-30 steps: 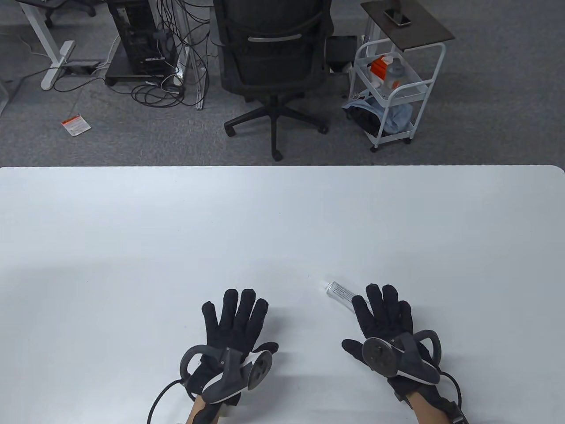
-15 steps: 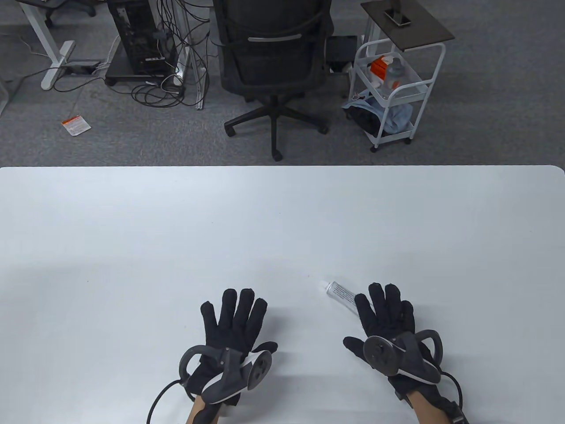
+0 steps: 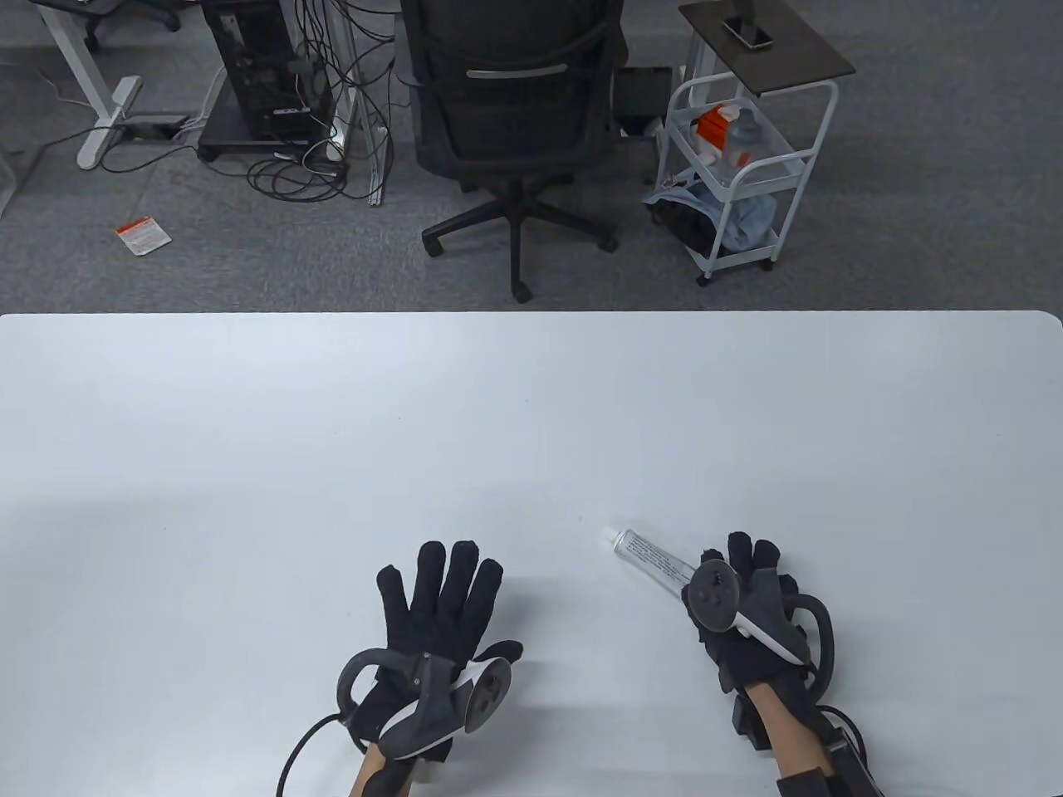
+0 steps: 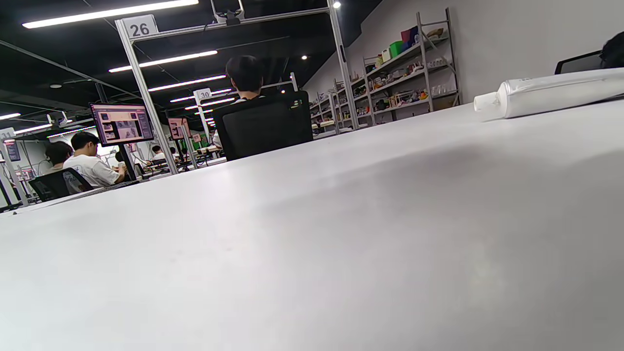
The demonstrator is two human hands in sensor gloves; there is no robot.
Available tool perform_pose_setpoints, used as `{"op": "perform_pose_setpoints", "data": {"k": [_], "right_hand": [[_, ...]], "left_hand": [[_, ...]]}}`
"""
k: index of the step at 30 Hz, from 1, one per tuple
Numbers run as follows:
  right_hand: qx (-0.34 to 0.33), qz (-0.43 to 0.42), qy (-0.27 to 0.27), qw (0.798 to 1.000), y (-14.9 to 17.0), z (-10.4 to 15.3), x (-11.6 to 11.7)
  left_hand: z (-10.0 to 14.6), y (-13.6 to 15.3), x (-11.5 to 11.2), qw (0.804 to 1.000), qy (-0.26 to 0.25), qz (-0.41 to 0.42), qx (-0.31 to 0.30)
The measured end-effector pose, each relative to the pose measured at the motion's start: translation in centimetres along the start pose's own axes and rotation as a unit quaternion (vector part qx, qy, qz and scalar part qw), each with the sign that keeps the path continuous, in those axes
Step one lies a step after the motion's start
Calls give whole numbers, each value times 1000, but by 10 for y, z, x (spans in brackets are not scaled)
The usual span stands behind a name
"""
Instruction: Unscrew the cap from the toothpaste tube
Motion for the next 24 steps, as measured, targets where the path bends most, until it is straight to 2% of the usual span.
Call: {"op": "perform_pose_setpoints", "data": {"k": [3,8,15,20,24], "right_hand": [[-12,-13,19,1000,-4,2,-3],[-39,50,75,995,-24,13,-6],[-53,95,71,992,-36,18,0],[-102,66,103,987,-35,27,-5],[-203,18,123,971,-44,57,-17]], "left_hand": [[0,-1,0,1000,-1,0,-1],[0,-1,-1,1000,-3,1,0],[0,-3,0,1000,-6,-4,-1],[0,-3,1,1000,-15,10,-7],[5,-2,13,992,-81,93,-26]]}}
Point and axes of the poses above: the tracker on the back of each hand, its own y axis roughly to the little-finger side, its own z axis roughly from the fingertips to the wrist, x = y × z, the point moved 4 cm from there along -z, roughly from the wrist to the fingertips, and after that the axes turned 12 degrees about -z, right-handed, at the moved point
